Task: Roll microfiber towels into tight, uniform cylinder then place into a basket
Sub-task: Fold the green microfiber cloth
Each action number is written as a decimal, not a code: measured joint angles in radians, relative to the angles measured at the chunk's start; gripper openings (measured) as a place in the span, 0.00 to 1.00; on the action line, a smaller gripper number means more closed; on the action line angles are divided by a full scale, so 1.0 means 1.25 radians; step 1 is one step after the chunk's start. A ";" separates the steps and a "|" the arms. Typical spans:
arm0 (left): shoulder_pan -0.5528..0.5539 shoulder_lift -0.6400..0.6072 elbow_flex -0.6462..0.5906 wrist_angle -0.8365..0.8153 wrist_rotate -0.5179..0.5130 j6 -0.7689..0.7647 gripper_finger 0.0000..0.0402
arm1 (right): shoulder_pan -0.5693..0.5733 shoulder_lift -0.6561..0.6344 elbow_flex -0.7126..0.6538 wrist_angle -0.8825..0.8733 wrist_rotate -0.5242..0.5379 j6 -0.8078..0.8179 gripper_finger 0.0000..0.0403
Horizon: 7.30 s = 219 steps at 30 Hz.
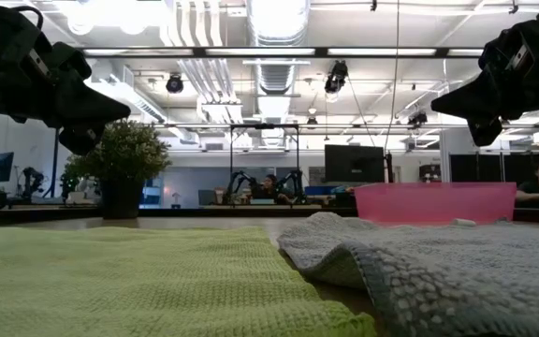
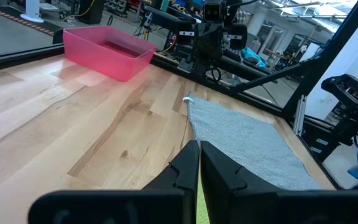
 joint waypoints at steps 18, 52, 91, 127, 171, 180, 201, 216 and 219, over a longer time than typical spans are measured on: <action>0.000 0.000 0.000 0.002 -0.002 0.002 0.00 | 0.000 0.000 0.000 0.068 0.001 0.045 0.02; 0.000 0.019 0.000 0.195 -0.392 0.129 0.00 | 0.048 1.042 0.277 0.685 -0.038 -0.277 0.03; 0.000 0.493 0.083 0.209 -0.116 0.159 0.44 | 0.056 1.571 0.801 0.301 -0.194 -0.165 0.46; -0.587 0.496 0.184 0.117 -0.473 0.378 0.44 | 0.145 1.343 0.713 0.099 -0.061 -0.334 0.22; -0.968 1.391 1.179 -0.815 -0.184 -0.233 0.44 | 0.140 1.307 0.654 0.188 0.014 -0.398 0.17; -0.985 1.398 1.169 -0.883 -0.102 -0.296 0.44 | 0.156 1.307 0.603 0.187 0.012 -0.357 0.17; -0.989 1.401 1.131 -0.879 -0.113 -0.379 0.44 | 0.169 1.307 0.592 0.228 0.015 -0.347 0.17; -0.991 1.401 1.121 -0.838 -0.092 -0.381 0.15 | 0.168 1.307 0.592 0.246 0.022 -0.358 0.17; -0.991 1.401 1.117 -0.838 -0.086 -0.381 0.04 | 0.168 1.307 0.592 0.246 0.022 -0.359 0.17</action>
